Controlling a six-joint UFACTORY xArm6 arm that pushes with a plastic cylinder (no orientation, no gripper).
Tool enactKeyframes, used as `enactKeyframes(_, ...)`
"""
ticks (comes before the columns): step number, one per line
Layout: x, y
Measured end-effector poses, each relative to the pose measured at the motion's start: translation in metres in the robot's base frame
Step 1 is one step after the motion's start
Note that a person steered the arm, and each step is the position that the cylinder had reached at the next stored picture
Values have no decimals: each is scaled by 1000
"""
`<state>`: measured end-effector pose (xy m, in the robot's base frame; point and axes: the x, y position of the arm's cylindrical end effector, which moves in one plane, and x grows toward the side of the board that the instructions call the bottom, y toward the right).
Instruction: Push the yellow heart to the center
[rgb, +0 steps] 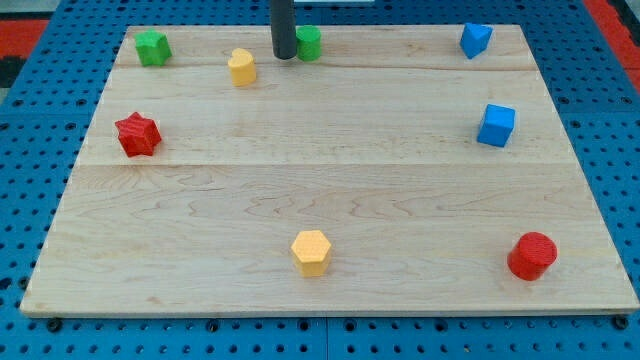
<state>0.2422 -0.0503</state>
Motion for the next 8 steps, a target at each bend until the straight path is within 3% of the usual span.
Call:
enactKeyframes(4,-50,-7)
enactKeyframes(8,-36,-6)
